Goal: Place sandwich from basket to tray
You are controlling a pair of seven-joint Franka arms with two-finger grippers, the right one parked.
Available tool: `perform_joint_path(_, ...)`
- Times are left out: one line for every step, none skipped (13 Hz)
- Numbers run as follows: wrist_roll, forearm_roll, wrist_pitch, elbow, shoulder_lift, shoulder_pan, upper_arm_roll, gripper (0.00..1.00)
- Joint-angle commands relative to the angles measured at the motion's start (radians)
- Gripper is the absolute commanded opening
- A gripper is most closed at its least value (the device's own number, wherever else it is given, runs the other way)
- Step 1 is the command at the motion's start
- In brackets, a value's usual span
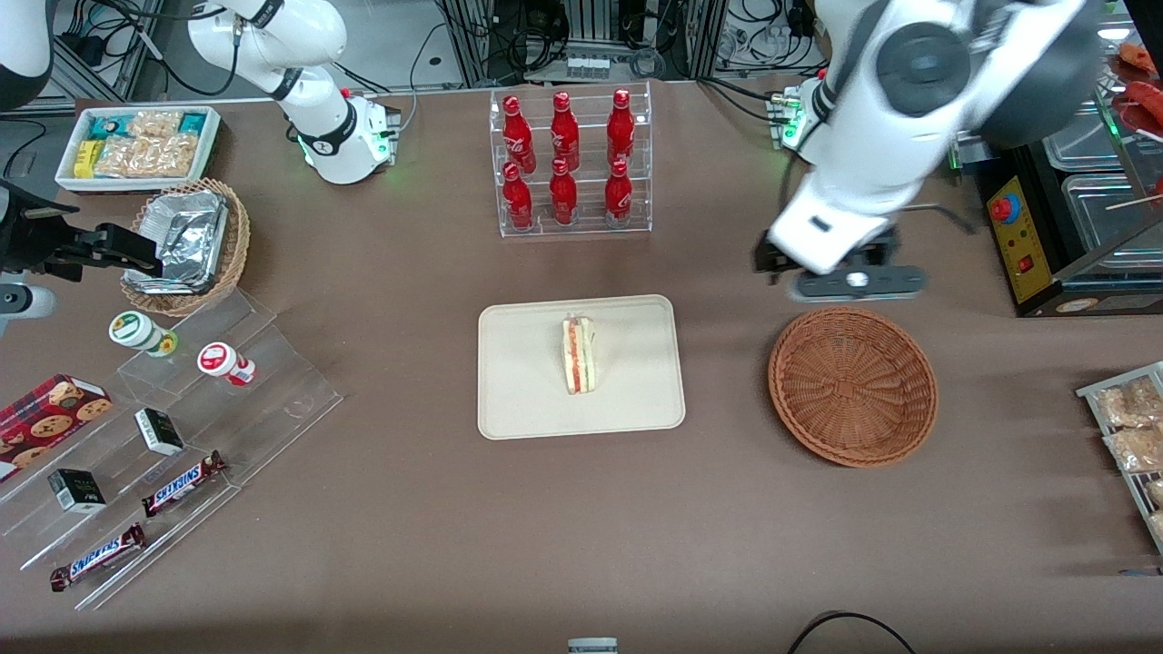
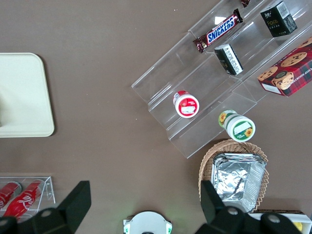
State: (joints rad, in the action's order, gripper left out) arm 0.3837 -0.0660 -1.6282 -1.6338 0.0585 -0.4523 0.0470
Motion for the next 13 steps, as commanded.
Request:
perform_joint_path(-0.136, 0.011, 0.030, -0.032, -0.054, 0.104, -0.013, 1.00)
perform_joint_path(-0.190, 0.012, 0.043, -0.032, -0.077, 0.136, -0.013, 1.00)
perform_joint_path(-0.241, 0.018, 0.060, -0.032, -0.097, 0.168, -0.013, 1.00)
perform_joint_path(-0.285, 0.037, 0.076, -0.032, -0.114, 0.196, -0.013, 1.00)
perform_joint_path(-0.337, 0.041, 0.086, -0.035, -0.129, 0.233, -0.013, 1.00)
perform_joint_path(-0.401, 0.043, 0.090, -0.043, -0.144, 0.268, -0.013, 1.00)
perform_joint_path(-0.449, 0.046, 0.088, -0.053, -0.153, 0.285, -0.003, 1.00)
perform_joint_path(-0.477, 0.063, 0.087, -0.061, -0.158, 0.296, 0.028, 1.00)
perform_joint_path(-0.499, 0.072, 0.088, -0.064, -0.163, 0.296, 0.048, 1.00)
perform_joint_path(-0.522, 0.074, 0.088, -0.064, -0.170, 0.297, 0.059, 1.00)
perform_joint_path(-0.523, 0.074, 0.087, -0.063, -0.169, 0.296, 0.066, 1.00)
perform_joint_path(-0.514, 0.074, 0.085, -0.058, -0.166, 0.296, 0.066, 1.00)
perform_joint_path(-0.510, 0.074, 0.082, -0.054, -0.160, 0.294, 0.065, 1.00)
